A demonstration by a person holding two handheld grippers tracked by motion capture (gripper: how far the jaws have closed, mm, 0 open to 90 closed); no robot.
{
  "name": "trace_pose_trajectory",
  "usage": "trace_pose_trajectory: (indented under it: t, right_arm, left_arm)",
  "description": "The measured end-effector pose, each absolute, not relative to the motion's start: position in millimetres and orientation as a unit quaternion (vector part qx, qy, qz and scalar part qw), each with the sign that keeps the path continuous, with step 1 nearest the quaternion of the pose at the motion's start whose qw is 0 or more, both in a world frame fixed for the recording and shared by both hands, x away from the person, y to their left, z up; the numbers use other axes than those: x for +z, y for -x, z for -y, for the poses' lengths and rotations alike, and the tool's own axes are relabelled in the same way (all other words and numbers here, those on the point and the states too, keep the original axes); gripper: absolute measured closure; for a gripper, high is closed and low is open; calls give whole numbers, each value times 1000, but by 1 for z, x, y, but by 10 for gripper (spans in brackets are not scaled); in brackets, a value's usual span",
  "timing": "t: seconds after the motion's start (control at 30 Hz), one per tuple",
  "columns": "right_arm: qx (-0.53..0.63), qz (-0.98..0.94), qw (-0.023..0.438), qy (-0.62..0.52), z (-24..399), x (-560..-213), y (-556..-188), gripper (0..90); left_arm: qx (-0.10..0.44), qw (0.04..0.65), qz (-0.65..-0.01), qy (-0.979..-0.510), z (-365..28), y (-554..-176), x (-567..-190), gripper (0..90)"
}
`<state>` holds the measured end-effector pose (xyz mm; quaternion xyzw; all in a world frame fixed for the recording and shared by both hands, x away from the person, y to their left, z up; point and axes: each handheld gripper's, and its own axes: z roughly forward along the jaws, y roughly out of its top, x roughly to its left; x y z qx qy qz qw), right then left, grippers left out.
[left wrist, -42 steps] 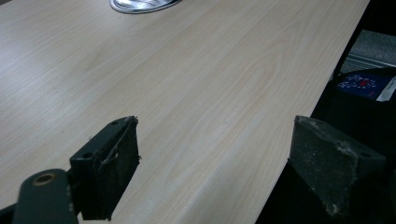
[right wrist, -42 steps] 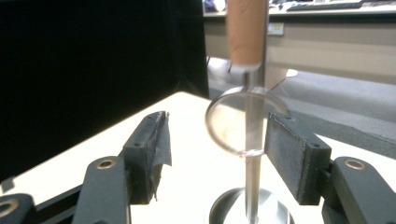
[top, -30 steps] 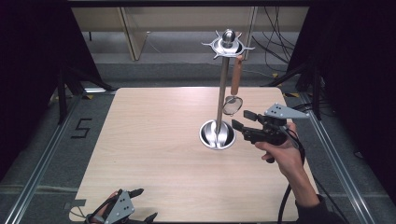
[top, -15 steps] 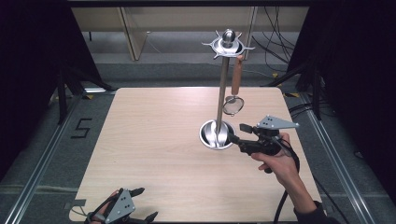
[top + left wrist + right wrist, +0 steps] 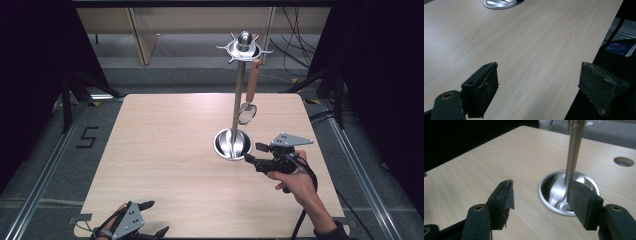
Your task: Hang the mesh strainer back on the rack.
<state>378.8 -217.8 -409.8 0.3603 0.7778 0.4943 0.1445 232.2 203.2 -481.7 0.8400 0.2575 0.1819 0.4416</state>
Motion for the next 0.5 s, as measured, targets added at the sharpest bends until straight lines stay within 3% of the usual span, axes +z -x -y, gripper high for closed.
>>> trace_pose_trajectory:
  t: [0.5]
  right_arm:
    - [463, -797, 117, -371, 215, -434, -371, 378]
  left_arm:
    - [195, 437, -255, -840, -206, -231, -482, 152]
